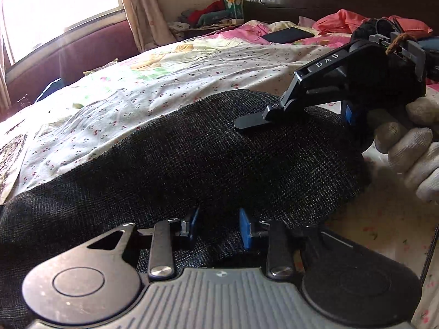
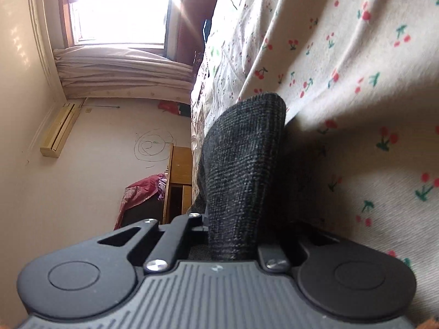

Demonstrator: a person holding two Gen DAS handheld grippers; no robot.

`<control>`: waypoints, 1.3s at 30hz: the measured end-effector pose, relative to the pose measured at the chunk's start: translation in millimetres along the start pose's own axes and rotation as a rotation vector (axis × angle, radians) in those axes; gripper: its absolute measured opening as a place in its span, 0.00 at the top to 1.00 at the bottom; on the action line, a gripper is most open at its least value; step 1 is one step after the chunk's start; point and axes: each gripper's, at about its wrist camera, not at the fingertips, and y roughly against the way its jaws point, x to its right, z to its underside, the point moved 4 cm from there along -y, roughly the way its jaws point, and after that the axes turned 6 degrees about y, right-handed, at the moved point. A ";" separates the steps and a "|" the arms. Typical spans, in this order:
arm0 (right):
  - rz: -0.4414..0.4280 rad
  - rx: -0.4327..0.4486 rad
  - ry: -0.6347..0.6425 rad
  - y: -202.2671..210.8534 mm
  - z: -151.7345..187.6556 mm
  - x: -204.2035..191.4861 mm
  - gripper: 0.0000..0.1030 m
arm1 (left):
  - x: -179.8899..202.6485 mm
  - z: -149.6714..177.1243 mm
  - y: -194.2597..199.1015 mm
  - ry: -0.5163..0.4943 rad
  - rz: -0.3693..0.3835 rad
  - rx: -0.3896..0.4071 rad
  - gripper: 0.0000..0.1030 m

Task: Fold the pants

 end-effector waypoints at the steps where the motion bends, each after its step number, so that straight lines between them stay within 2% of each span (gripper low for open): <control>1: 0.025 0.017 0.012 14.0 -3.5 0.3 0.93 | 9.6 -3.6 -1.9 0.008 0.034 0.003 0.59; 6: 0.249 0.064 0.097 96.2 -15.9 -1.7 0.93 | 63.7 -12.4 -2.3 0.002 0.205 0.024 0.53; 8: 0.320 0.067 0.142 119.1 -19.4 -6.9 0.93 | 67.8 -12.0 7.3 -0.001 0.206 0.046 0.52; 12: 0.433 0.060 0.251 121.5 -12.2 -26.8 0.93 | 47.1 -11.5 26.0 0.025 0.099 0.116 0.46; 14: 0.470 0.077 0.314 110.8 -5.5 -45.9 0.92 | 23.2 -7.7 22.1 0.050 -0.032 0.134 0.44; 16: 0.473 0.091 0.330 110.8 -0.8 -57.4 0.92 | -6.7 8.8 8.6 0.137 -0.142 0.048 0.44; 18: 0.480 0.097 0.359 104.7 3.3 -76.0 0.92 | -29.2 20.4 15.5 0.252 -0.097 0.064 0.44; 19: 0.512 0.094 0.405 101.2 6.6 -88.0 0.92 | -37.1 22.3 26.6 0.294 -0.103 0.087 0.44; 21: 0.572 0.084 0.495 90.3 14.0 -111.2 0.92 | -45.2 23.8 44.4 0.291 -0.133 0.177 0.43; 22: 0.576 0.071 0.535 80.7 18.8 -125.4 0.91 | -51.1 26.8 44.6 0.289 -0.158 0.176 0.42; 24: 0.592 0.044 0.600 56.8 29.8 -148.6 0.91 | -63.8 36.5 32.4 0.308 -0.171 0.112 0.42; 28: 0.624 -0.007 0.731 -6.0 51.6 -191.5 0.88 | -69.4 42.5 46.6 0.341 -0.130 0.164 0.42; 30: 0.616 -0.035 0.720 -44.9 57.4 -197.0 0.82 | -72.6 47.1 58.5 0.366 -0.113 0.181 0.42; 33: 0.591 -0.080 0.657 -101.1 67.7 -189.1 0.81 | -80.3 60.5 79.1 0.465 -0.038 0.214 0.41; 34: 0.587 -0.113 0.608 -120.1 75.6 -182.6 0.80 | -82.0 65.4 84.8 0.485 -0.030 0.223 0.41; 35: 0.584 -0.154 0.577 -135.7 83.4 -179.6 0.75 | -83.6 70.2 89.5 0.502 -0.027 0.230 0.40; 36: 0.548 -0.179 0.561 -148.7 88.7 -177.7 0.74 | -85.2 75.1 93.3 0.518 -0.023 0.234 0.41; 37: 0.528 -0.171 0.553 -155.9 91.4 -177.5 0.75 | -86.2 78.2 93.8 0.532 -0.028 0.222 0.41; 39: 0.544 -0.134 0.576 -159.8 89.8 -181.9 0.74 | -89.3 85.9 95.4 0.555 -0.012 0.212 0.41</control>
